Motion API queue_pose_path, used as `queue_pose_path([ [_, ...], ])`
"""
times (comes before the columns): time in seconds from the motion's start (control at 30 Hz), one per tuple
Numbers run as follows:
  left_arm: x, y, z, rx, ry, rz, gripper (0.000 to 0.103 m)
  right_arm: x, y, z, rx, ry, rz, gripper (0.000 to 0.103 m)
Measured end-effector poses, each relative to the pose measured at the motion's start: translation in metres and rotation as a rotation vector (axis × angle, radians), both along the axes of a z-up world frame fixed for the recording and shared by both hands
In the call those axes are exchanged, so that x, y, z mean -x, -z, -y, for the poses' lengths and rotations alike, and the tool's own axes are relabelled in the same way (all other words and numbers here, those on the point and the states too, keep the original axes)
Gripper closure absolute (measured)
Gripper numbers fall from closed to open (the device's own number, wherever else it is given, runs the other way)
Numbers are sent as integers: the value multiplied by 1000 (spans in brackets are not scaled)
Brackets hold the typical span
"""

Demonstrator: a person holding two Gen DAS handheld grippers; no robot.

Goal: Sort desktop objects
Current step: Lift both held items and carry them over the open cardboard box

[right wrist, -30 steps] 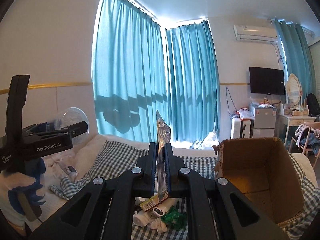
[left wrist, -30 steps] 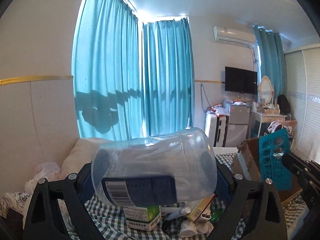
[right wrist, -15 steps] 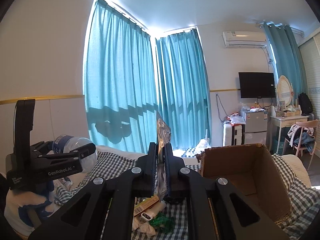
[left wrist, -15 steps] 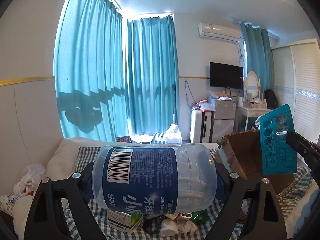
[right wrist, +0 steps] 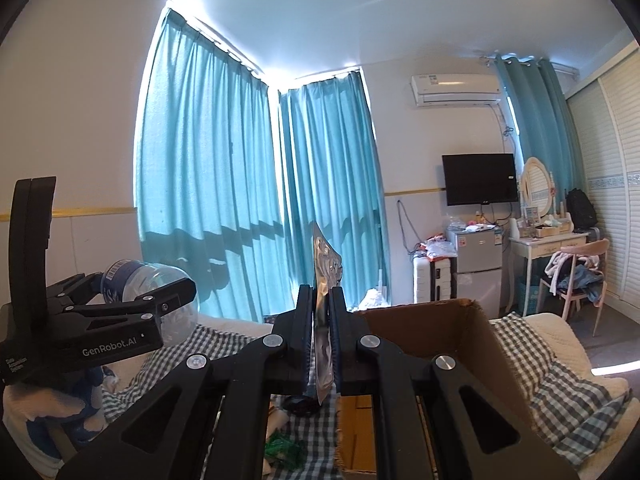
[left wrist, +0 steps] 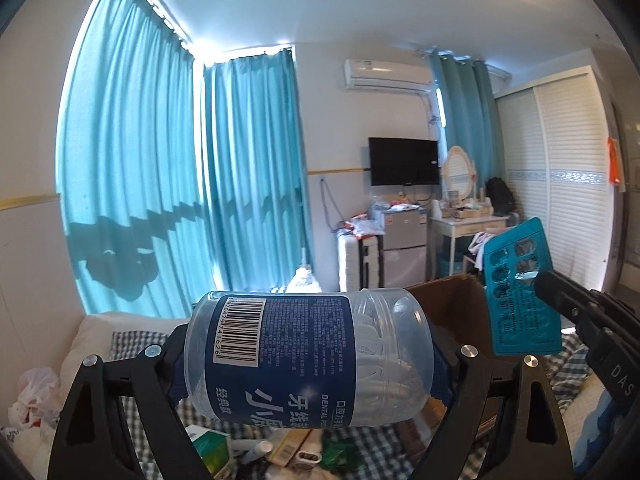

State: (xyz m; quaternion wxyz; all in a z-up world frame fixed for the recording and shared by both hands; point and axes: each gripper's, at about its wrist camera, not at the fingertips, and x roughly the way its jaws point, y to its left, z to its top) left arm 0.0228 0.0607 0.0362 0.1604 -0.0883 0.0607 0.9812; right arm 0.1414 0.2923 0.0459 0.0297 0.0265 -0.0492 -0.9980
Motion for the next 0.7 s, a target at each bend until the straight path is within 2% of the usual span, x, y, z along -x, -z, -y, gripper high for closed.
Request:
queue_pose_path([
  [0.17, -4, -7, -30, -14, 90, 0, 14, -7, -3, -26, 15, 48, -1, 96],
  [0.37, 2, -5, -65, -4, 145, 2, 13, -10, 1, -57, 50, 116, 11, 96],
  [0.53, 11, 8, -86, 5, 179, 28, 13, -8, 8, -76, 53, 170, 46, 96],
  [0.7, 31, 30, -106, 15, 206, 88, 13, 6, 20, -91, 65, 185, 86, 96],
])
